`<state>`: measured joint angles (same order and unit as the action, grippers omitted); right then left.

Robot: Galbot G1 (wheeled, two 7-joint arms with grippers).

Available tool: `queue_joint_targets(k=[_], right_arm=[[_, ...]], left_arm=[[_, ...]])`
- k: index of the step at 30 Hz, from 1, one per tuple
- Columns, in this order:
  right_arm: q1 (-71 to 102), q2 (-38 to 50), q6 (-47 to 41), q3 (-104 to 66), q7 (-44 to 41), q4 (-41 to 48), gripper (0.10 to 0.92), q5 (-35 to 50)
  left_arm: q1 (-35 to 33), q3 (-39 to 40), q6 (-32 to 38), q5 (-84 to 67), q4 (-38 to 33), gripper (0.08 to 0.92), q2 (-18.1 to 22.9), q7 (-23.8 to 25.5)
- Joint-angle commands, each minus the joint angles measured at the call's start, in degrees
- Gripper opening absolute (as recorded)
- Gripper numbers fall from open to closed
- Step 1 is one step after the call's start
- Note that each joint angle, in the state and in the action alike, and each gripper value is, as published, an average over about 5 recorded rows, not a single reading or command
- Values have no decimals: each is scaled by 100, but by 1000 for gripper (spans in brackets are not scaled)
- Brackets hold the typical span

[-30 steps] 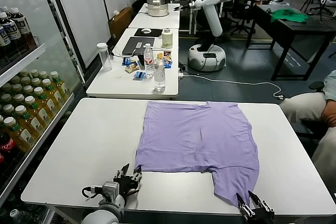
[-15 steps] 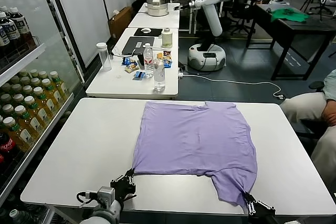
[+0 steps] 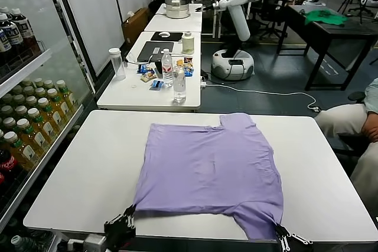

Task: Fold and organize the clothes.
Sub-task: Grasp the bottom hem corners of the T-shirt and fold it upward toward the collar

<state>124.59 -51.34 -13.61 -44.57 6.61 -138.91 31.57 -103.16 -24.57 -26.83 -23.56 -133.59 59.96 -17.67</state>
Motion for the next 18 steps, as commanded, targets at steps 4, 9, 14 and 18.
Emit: queue_joint_targets(k=[4,9,14,18], right_arm=[[-1267,90,-321,273,163,26,117,112],[-2483,15,-658,789,245,512,117,36],[-3045,-54,-757,1074,261,981,117,-143],[-3309,-122,-787,1193,271,1289,117,-181]], left_arm=[[742,-481,-222,-419,-29,87,18,545],[1621,-340,-249,-465,667,87,210,964],[2270,-243,-283,-539,1234,87,385,1127],[2638,-132,-302,-442,1569,87,465,1247]])
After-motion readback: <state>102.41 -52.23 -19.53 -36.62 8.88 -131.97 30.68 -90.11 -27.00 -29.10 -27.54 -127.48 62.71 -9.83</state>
